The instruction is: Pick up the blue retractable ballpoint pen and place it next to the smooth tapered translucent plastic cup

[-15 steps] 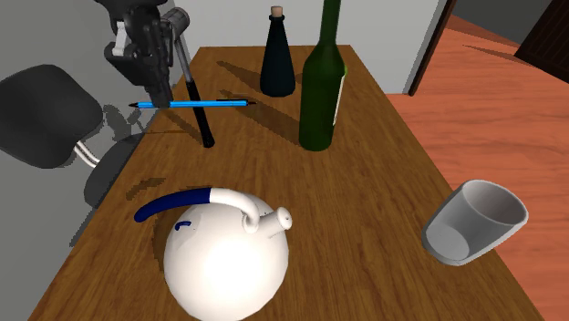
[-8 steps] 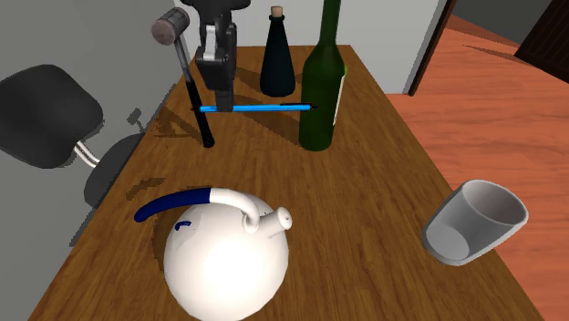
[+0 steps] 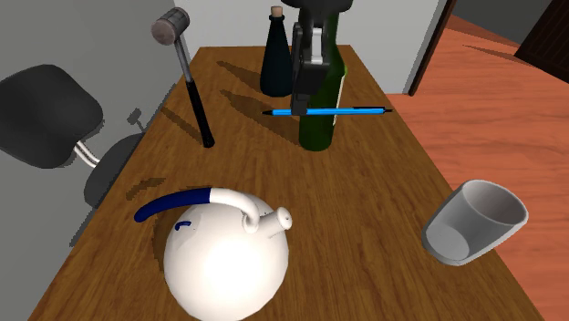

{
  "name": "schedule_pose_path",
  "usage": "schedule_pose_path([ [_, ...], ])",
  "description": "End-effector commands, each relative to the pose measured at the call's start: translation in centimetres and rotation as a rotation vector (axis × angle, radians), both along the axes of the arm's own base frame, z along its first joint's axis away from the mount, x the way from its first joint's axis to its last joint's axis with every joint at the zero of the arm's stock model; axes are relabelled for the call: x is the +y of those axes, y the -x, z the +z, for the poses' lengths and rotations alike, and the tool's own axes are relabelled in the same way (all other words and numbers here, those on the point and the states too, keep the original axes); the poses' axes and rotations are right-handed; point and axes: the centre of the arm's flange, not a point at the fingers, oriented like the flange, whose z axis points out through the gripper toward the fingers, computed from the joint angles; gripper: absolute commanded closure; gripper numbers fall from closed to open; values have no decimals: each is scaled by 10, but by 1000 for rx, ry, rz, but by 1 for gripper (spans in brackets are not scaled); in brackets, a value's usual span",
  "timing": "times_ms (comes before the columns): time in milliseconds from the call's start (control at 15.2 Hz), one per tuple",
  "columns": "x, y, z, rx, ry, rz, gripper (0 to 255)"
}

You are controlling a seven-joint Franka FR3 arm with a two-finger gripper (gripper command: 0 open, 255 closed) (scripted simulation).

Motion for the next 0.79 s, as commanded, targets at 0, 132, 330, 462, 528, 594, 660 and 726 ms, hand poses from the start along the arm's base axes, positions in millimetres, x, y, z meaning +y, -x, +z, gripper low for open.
schedule_pose_path([
  [0, -27, 1, 0, 0, 0, 2, 255],
  [132, -53, -1, 0, 0, 0, 2, 255],
  [330, -92, -4, 0, 0, 0, 2, 255],
  [462, -119, -6, 0, 0, 0, 2, 255],
  [528, -132, -7, 0, 0, 0, 2, 255],
  [594, -145, -8, 0, 0, 0, 2, 255],
  [660, -158, -9, 0, 0, 0, 2, 255],
  [726, -171, -9, 0, 0, 0, 2, 255],
])
